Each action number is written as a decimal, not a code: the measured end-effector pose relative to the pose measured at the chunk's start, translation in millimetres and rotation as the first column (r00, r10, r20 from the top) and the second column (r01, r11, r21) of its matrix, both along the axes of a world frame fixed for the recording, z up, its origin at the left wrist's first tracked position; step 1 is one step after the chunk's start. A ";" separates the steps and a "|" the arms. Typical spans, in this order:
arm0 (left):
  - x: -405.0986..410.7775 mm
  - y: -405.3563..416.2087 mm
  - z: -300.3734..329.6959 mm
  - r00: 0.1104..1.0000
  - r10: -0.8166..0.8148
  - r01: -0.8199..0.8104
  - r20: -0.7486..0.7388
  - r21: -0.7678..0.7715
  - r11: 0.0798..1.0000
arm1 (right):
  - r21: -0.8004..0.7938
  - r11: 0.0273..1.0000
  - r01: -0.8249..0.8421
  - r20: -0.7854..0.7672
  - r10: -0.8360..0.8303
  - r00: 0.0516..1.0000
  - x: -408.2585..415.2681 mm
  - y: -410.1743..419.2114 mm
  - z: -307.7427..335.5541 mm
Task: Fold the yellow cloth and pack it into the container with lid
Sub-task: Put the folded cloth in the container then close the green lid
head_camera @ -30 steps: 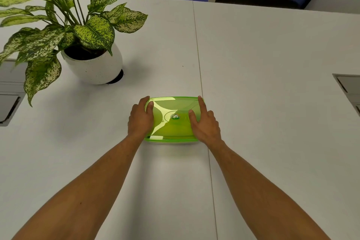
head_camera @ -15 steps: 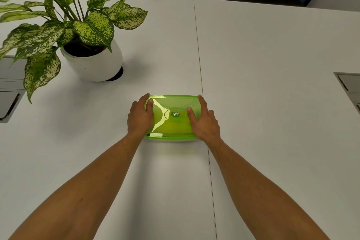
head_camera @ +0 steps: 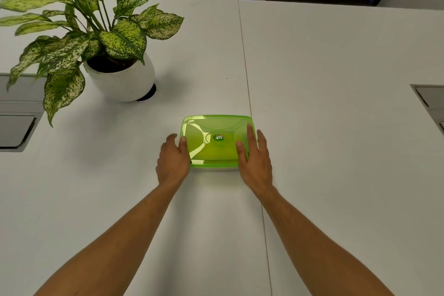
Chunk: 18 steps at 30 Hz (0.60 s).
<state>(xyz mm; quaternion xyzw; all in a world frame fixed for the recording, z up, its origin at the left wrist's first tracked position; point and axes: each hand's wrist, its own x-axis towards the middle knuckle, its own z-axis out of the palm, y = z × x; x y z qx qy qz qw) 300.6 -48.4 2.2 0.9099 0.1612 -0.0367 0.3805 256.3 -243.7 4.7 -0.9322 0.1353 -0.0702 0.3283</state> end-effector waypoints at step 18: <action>5.5 1.8 14.8 0.996 -0.078 0.065 -0.050 -0.227 0.972 | -0.002 0.994 -0.107 -0.118 0.106 0.987 -7.9 -10.8 -3.7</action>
